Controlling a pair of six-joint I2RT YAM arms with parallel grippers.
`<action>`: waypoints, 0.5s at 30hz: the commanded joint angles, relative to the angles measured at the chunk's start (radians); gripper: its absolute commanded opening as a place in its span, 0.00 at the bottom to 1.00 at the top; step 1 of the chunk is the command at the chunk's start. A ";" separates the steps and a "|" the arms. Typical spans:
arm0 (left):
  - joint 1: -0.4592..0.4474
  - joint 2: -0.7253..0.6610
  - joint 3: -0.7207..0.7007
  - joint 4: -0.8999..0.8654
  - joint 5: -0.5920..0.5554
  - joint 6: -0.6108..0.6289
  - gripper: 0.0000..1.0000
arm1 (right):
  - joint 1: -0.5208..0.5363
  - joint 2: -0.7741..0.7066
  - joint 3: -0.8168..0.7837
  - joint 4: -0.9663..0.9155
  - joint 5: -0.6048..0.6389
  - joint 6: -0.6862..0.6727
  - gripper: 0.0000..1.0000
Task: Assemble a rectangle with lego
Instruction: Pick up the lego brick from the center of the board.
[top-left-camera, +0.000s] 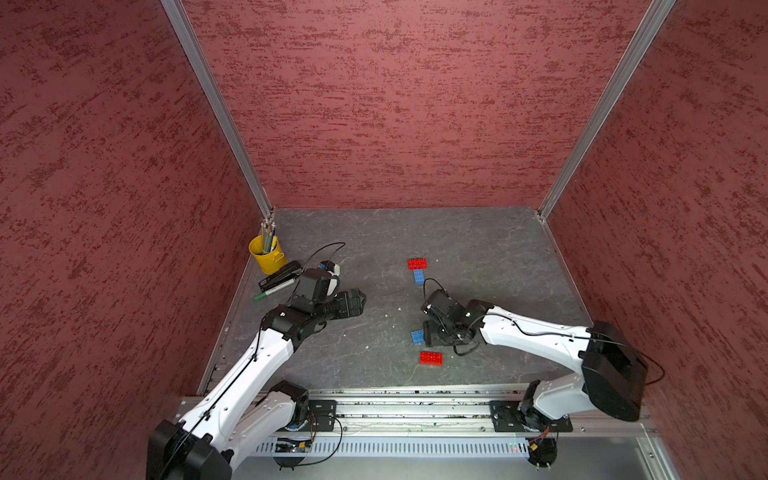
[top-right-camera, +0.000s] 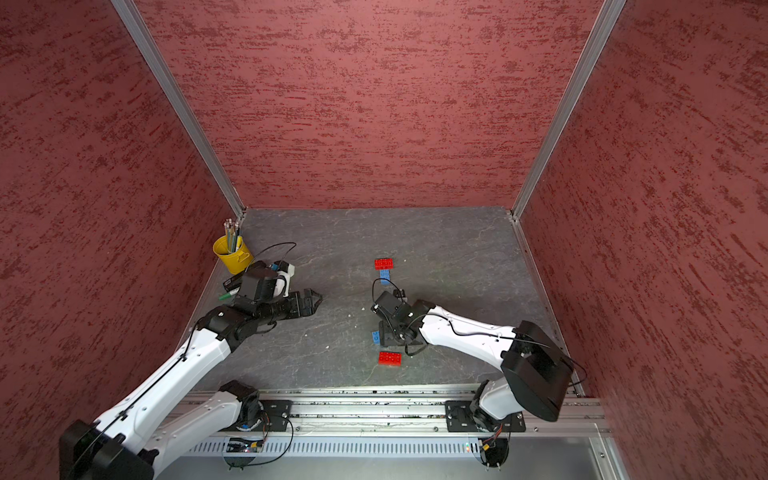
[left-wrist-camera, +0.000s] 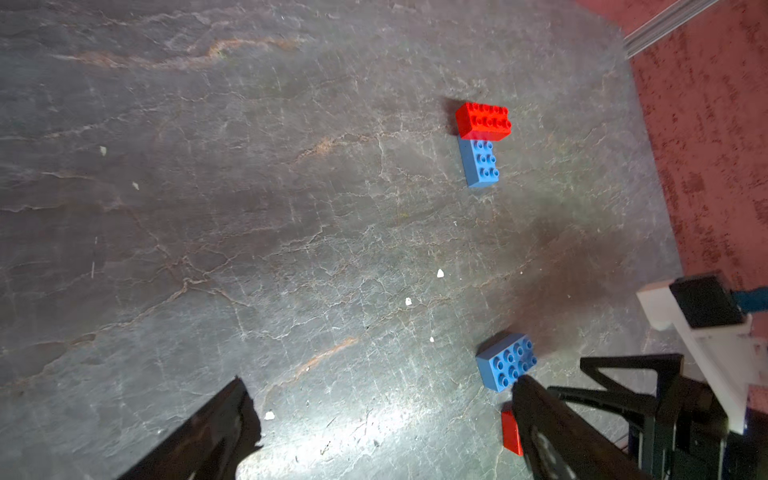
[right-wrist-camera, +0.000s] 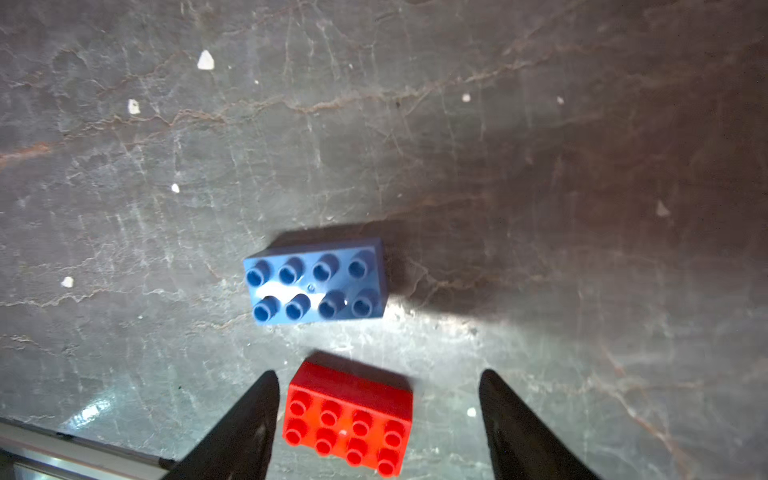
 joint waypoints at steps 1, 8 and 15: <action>0.005 -0.055 -0.025 0.020 -0.021 -0.006 1.00 | 0.089 0.007 -0.025 -0.054 0.058 0.183 0.74; 0.007 -0.099 -0.052 0.014 -0.025 0.053 1.00 | 0.212 0.079 -0.005 -0.072 0.043 0.310 0.77; 0.007 -0.122 -0.083 0.027 -0.014 0.080 1.00 | 0.220 0.176 0.085 -0.124 0.086 0.315 0.79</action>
